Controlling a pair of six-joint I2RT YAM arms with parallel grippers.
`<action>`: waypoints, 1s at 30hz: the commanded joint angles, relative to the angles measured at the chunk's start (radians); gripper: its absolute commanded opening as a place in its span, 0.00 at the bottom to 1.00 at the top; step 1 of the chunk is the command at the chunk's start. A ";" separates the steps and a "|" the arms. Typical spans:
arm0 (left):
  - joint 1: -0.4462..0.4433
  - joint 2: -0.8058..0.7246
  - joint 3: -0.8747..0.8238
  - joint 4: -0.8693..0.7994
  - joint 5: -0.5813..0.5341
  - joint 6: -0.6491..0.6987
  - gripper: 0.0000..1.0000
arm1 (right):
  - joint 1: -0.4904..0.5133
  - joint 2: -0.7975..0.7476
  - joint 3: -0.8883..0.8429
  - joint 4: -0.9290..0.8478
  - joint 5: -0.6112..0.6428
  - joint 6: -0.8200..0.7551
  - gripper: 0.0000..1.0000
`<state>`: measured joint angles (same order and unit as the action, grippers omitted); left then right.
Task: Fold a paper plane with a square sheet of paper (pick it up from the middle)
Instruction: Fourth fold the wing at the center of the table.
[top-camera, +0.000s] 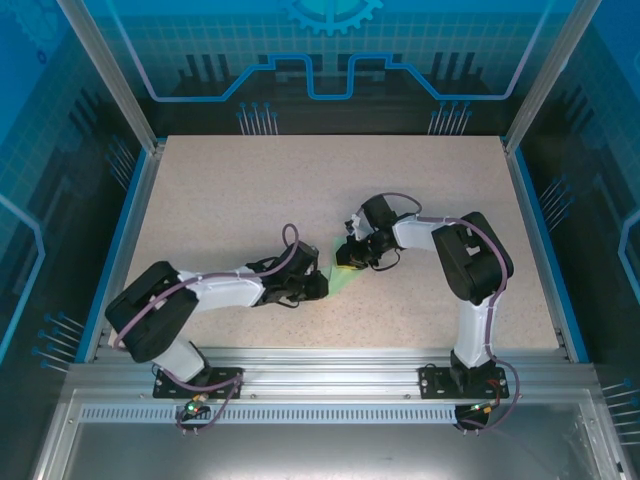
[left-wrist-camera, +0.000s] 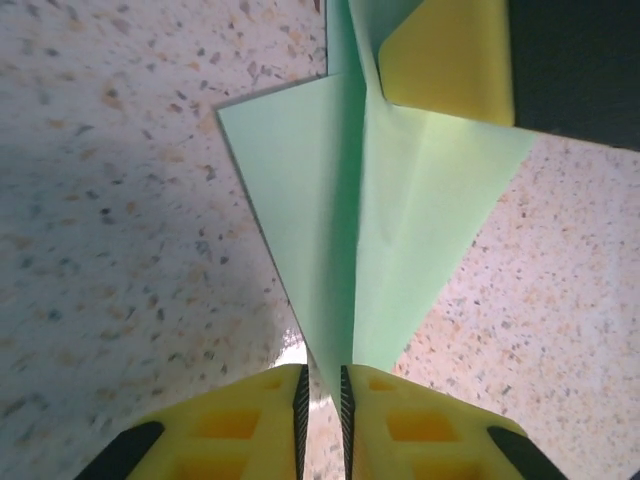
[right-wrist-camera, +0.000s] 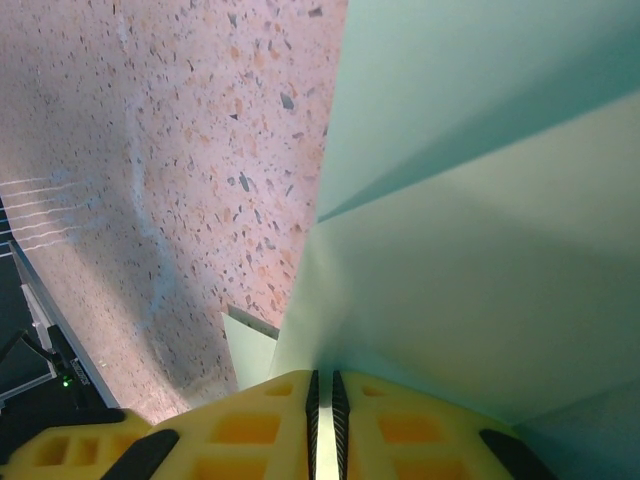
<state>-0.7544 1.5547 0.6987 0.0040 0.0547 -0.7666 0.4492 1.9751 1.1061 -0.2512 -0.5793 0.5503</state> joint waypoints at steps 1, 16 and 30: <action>0.007 -0.070 -0.018 -0.024 -0.024 -0.033 0.21 | 0.012 0.022 0.009 -0.032 0.032 -0.009 0.15; 0.026 0.059 0.094 0.036 0.117 -0.008 0.19 | 0.013 0.015 0.000 -0.036 0.027 -0.015 0.16; 0.029 0.120 0.151 -0.086 0.013 0.021 0.35 | 0.013 -0.053 -0.018 -0.030 0.008 -0.020 0.17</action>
<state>-0.7349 1.6581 0.8238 -0.0307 0.0978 -0.7612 0.4511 1.9545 1.1007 -0.2535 -0.5777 0.5457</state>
